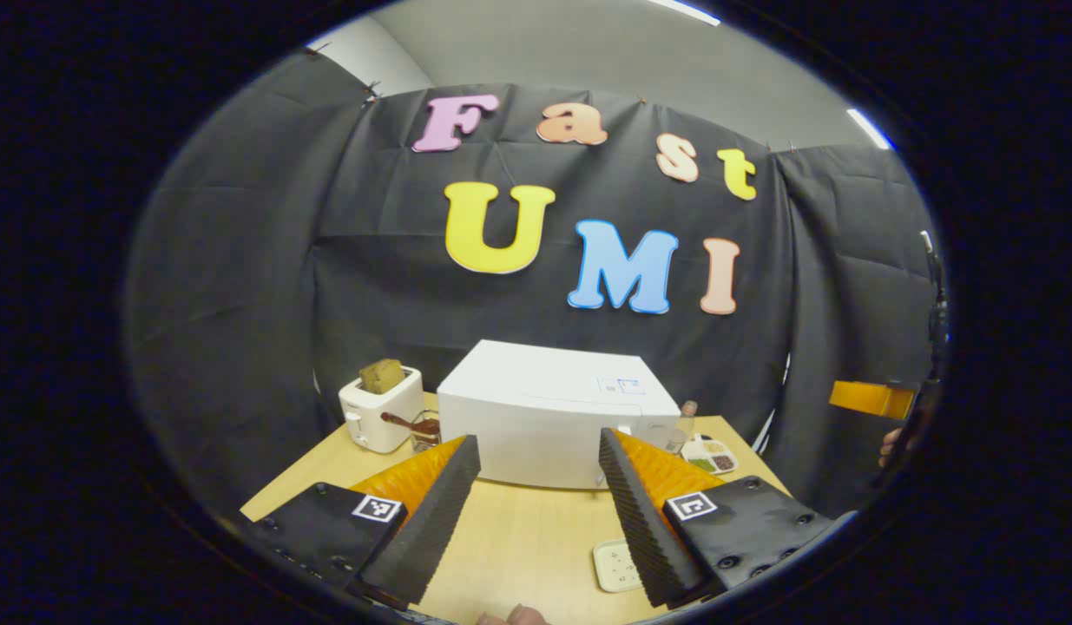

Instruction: Open the microwave oven with the left hand, put the food in, and close the microwave oven.

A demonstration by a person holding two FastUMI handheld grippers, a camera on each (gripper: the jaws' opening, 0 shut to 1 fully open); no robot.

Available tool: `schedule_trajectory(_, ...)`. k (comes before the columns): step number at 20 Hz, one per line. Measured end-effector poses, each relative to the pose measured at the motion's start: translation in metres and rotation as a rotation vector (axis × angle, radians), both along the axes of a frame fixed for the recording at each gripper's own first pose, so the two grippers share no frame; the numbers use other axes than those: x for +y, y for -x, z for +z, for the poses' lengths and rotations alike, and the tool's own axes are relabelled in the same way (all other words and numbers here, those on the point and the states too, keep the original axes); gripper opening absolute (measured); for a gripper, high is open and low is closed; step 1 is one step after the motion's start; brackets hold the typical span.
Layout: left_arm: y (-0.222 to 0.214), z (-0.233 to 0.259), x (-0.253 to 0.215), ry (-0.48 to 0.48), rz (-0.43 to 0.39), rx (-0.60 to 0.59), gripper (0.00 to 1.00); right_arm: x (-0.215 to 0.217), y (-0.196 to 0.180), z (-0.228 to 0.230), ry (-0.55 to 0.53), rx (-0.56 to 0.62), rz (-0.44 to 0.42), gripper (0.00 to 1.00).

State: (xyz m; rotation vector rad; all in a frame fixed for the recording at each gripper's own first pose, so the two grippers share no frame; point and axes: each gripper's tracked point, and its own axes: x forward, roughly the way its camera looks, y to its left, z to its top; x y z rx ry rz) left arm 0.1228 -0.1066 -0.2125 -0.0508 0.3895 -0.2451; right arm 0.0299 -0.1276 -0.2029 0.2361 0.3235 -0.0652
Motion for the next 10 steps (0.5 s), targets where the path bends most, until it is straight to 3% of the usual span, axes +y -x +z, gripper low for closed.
schedule_trajectory(2,0.031,0.045,0.007,-0.015,0.036,-0.070,0.93,0.009,-0.003,0.030,0.047,-0.062,0.053,0.98)
schedule_trajectory(5,0.074,0.103,0.021,-0.076,0.083,-0.143,0.92,0.039,0.001,0.075,0.027,-0.155,0.134,0.98)
schedule_trajectory(10,0.102,0.169,0.033,-0.005,0.074,-0.213,0.93,0.059,0.017,0.133,0.056,-0.267,0.102,0.98)
